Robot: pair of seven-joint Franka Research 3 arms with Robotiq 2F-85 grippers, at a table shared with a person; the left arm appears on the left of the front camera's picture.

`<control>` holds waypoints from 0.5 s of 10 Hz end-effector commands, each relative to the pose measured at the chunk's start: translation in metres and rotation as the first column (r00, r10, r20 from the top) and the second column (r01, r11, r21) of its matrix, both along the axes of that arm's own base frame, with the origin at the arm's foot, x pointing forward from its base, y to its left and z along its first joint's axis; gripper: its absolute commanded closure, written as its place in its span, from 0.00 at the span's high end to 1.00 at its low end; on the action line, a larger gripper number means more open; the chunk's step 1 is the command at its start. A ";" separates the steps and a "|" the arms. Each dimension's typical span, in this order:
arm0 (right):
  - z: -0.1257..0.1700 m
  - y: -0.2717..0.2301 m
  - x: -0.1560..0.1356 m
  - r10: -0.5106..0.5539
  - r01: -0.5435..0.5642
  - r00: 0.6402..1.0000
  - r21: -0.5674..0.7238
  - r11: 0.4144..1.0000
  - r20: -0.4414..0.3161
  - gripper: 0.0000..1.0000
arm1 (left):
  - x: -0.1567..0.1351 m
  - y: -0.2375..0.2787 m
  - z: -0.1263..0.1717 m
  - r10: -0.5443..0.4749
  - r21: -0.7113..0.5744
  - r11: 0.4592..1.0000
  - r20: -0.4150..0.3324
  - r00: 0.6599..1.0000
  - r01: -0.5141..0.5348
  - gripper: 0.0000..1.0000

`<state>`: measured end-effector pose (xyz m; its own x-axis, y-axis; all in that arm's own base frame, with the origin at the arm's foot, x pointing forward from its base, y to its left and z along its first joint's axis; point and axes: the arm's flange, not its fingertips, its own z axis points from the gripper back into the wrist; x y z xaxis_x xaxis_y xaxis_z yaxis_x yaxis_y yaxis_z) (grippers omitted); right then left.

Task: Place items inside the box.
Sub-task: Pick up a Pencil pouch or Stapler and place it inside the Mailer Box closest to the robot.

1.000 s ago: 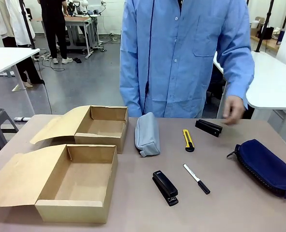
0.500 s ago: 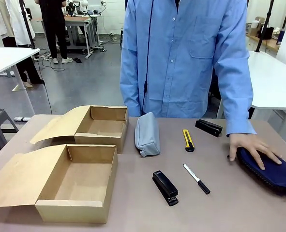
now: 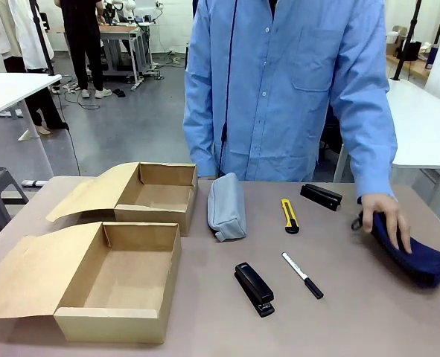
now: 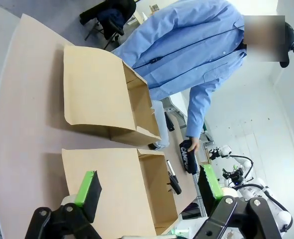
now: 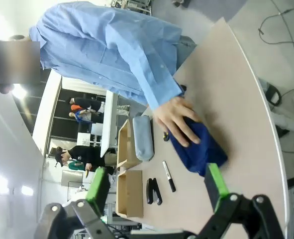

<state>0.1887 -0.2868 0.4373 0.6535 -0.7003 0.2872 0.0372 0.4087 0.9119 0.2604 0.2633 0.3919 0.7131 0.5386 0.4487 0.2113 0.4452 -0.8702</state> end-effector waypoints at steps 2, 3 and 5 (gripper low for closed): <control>0.005 0.004 -0.001 0.004 -0.004 1.000 -0.022 1.000 -0.001 1.00 | 0.000 0.001 0.000 0.000 0.000 1.000 0.036 0.999 0.000 1.00; 0.007 0.008 0.003 0.027 -0.027 1.000 -0.036 0.999 0.002 1.00 | 0.000 0.001 0.000 0.000 0.000 1.000 0.036 0.999 0.000 1.00; 0.015 0.029 0.018 0.051 -0.054 0.998 -0.087 0.995 -0.030 1.00 | 0.000 0.001 0.000 0.000 0.000 1.000 0.036 0.999 0.000 1.00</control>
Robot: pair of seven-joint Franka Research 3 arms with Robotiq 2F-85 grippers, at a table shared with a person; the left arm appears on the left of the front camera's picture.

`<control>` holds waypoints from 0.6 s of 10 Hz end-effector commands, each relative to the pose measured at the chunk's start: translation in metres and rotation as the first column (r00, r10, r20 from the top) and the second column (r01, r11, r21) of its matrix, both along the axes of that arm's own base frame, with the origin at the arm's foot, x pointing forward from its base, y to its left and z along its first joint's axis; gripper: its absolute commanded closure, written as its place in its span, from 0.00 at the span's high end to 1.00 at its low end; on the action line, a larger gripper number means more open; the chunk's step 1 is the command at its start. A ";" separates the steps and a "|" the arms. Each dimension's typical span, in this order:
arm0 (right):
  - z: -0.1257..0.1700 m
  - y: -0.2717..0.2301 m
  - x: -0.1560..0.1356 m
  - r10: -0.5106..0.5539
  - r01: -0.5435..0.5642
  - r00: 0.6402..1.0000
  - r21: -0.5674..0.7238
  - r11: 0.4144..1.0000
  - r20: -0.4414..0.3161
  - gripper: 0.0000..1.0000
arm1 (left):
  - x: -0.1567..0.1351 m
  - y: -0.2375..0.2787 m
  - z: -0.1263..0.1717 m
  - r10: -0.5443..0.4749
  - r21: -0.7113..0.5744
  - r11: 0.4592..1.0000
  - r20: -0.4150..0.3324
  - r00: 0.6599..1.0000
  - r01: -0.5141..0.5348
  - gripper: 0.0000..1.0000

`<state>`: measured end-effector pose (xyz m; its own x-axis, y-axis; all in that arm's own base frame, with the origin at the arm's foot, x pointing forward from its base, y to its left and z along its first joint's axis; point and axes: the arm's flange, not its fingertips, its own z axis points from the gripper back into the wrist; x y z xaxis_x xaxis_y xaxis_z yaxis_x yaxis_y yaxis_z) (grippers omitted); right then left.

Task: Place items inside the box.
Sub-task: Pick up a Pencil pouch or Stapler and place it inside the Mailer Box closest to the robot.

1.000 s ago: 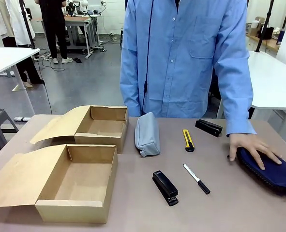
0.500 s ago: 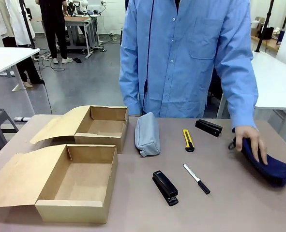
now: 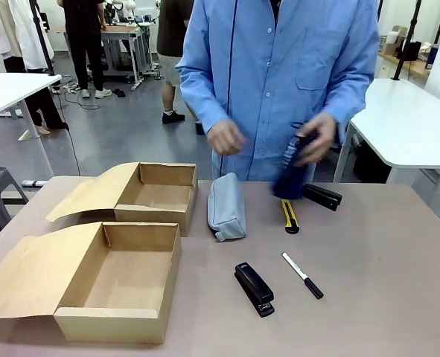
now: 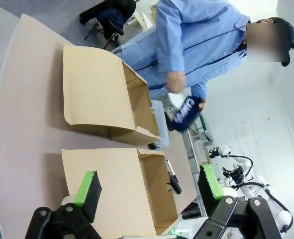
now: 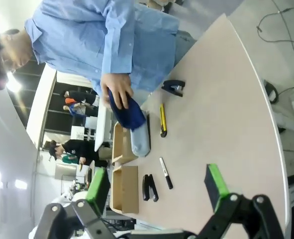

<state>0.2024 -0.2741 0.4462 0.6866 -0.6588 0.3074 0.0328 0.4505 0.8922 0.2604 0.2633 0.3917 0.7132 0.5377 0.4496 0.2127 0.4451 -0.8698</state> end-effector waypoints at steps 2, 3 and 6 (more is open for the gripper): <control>0.030 0.086 0.041 0.149 -0.158 0.987 -0.183 0.970 -0.064 1.00 | 0.000 0.001 0.000 0.001 -0.001 1.000 0.035 0.999 -0.001 1.00; 0.039 0.129 0.059 0.215 -0.234 0.971 -0.242 0.942 -0.103 1.00 | 0.000 0.001 0.000 0.001 -0.001 1.000 0.035 0.999 -0.001 1.00; 0.030 0.287 0.099 0.366 -0.457 0.885 -0.387 0.801 -0.288 1.00 | 0.000 0.001 0.000 0.001 -0.001 1.000 0.035 0.999 -0.001 1.00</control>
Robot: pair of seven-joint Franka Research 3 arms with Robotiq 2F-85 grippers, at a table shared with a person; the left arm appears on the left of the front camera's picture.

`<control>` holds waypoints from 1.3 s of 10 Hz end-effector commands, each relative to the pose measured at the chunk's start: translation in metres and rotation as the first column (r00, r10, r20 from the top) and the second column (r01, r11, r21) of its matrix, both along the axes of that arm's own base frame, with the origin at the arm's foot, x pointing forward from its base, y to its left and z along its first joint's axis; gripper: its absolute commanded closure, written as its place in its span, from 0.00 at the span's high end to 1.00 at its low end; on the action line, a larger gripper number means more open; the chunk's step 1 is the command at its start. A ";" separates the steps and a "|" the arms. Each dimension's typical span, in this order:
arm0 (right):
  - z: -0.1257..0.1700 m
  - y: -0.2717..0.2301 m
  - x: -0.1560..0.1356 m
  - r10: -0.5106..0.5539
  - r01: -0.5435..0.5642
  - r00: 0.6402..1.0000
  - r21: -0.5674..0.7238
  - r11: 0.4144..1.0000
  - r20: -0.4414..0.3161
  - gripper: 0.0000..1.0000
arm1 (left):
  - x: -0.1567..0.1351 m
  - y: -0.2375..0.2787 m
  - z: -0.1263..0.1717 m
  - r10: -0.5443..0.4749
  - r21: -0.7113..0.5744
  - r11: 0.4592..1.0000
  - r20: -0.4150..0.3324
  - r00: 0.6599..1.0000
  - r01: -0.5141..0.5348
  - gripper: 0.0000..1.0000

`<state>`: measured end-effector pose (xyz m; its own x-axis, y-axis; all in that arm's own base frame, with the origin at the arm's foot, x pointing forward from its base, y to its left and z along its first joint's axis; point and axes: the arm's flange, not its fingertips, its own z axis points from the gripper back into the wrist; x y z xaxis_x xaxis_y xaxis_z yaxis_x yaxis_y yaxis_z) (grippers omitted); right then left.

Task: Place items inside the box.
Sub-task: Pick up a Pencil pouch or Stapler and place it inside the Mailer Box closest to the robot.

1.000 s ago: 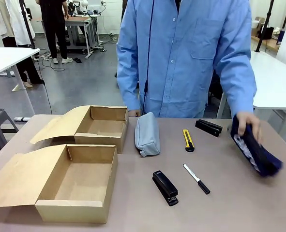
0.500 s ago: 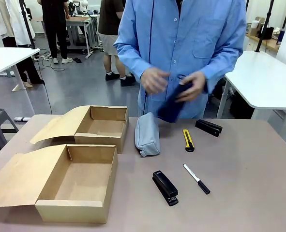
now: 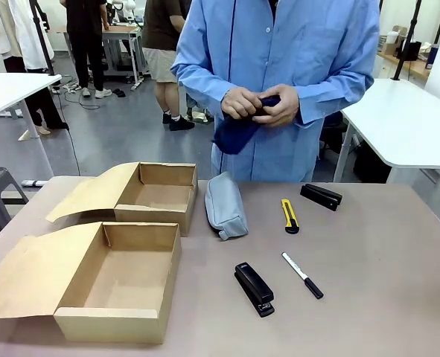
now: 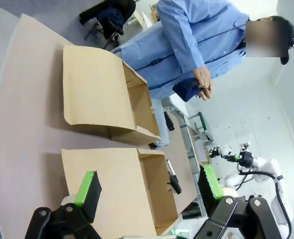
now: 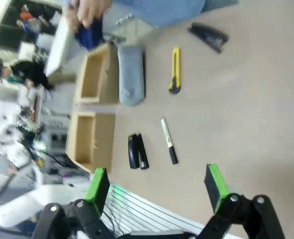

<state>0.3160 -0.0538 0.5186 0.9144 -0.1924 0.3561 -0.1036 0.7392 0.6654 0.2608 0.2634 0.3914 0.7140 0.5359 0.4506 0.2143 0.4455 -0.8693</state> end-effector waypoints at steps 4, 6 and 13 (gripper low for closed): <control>-0.097 0.205 -0.017 0.285 -0.305 0.952 -0.276 0.911 -0.110 1.00 | 0.000 0.001 0.001 0.003 -0.002 1.000 0.034 0.999 -0.003 1.00; -0.066 0.217 0.013 0.267 -0.300 0.952 -0.278 0.912 -0.152 1.00 | 0.000 0.001 0.001 0.003 -0.002 1.000 0.034 0.999 -0.003 1.00; -0.058 0.384 0.102 0.116 -0.413 0.865 -0.560 0.718 -0.489 1.00 | 0.000 0.001 0.001 0.003 -0.002 1.000 0.034 0.999 -0.003 1.00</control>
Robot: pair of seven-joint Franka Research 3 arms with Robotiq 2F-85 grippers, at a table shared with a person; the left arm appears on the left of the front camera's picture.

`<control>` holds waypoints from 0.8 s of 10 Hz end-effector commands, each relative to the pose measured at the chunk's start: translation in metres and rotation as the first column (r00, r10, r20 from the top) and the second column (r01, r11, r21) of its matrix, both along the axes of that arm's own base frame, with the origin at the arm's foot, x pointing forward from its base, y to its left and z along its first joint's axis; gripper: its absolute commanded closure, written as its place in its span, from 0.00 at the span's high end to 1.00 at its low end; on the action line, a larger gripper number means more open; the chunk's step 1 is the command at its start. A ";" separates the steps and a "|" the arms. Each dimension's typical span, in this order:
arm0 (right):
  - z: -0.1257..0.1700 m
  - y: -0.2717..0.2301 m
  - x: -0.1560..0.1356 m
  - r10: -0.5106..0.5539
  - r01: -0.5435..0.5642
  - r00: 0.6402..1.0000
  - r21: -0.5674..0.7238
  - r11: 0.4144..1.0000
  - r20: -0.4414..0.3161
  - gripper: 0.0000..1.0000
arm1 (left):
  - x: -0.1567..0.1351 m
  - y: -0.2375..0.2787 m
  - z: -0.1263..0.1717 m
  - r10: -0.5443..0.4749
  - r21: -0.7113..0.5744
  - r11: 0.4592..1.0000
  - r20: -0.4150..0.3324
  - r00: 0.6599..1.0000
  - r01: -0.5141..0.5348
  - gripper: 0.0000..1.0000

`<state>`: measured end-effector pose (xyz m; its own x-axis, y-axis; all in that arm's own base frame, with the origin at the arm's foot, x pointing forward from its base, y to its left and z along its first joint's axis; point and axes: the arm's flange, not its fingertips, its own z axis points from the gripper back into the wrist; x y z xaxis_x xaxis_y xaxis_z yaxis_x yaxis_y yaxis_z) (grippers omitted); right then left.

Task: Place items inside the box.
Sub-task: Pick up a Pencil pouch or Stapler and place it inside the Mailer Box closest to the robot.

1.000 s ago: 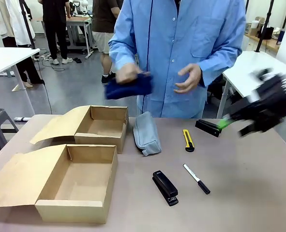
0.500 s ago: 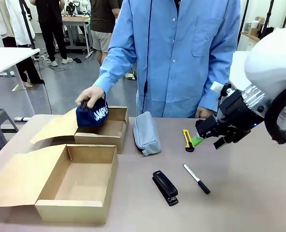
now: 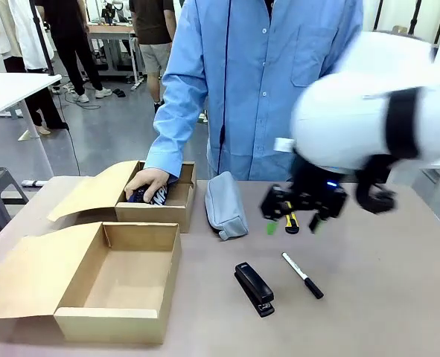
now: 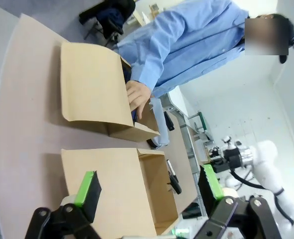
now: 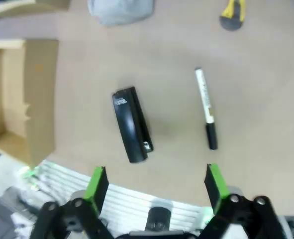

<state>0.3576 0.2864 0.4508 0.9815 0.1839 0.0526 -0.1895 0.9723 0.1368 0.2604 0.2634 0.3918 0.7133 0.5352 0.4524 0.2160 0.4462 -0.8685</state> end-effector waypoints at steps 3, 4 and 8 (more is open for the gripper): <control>-0.016 0.125 0.146 -0.177 0.172 0.984 -0.192 0.966 -0.007 1.00 | 0.000 0.001 0.000 0.003 -0.003 1.000 0.032 0.999 -0.003 1.00; -0.031 0.139 0.168 -0.231 0.229 0.973 -0.159 0.960 0.006 1.00 | 0.000 0.001 0.000 0.003 -0.003 1.000 0.032 0.999 -0.003 1.00; -0.060 0.117 0.156 -0.203 0.205 0.979 -0.158 0.966 0.030 1.00 | 0.000 0.001 0.000 0.003 -0.003 1.000 0.032 0.999 -0.003 1.00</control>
